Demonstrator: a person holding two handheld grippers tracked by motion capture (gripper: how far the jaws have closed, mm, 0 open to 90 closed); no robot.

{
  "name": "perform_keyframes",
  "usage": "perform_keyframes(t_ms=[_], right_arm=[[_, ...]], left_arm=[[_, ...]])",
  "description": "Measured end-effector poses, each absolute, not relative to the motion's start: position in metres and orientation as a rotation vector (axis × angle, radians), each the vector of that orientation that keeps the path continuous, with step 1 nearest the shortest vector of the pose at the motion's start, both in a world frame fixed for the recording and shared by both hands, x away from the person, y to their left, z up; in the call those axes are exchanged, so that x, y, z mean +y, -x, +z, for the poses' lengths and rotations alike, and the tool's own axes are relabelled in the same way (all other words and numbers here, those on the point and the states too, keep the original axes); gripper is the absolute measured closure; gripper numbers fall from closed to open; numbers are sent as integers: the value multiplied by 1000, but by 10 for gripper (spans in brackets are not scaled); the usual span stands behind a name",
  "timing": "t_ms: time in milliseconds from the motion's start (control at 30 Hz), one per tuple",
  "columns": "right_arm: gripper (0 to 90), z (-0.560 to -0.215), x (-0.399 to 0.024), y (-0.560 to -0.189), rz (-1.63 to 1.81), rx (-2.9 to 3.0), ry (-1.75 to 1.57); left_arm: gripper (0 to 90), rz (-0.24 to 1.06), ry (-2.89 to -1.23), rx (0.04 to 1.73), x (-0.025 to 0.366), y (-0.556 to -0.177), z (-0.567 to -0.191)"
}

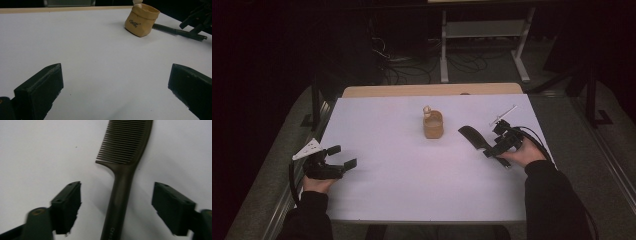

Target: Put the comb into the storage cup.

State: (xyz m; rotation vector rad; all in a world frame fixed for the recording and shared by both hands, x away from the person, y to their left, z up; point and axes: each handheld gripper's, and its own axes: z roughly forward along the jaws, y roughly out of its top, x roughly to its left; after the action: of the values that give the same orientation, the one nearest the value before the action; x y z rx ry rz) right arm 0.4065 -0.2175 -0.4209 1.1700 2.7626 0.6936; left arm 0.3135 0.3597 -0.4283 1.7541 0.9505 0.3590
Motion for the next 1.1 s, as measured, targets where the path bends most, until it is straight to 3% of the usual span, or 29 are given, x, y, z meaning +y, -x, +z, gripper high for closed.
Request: perform_keyframes(t_ms=[333, 800, 1100], right_arm=[[498, -427, -211, -408, 636, 2767, -1154], [699, -428, -209, -409, 578, 2728, -1165], [712, -428, -215, -408, 616, 2738, -1199]], left_arm=[[0, 359, -1755, 951, 360, -314, -429], [0, 360, -1756, 949, 359, -314, -429], [0, 361, -1756, 949, 359, -314, -429]])
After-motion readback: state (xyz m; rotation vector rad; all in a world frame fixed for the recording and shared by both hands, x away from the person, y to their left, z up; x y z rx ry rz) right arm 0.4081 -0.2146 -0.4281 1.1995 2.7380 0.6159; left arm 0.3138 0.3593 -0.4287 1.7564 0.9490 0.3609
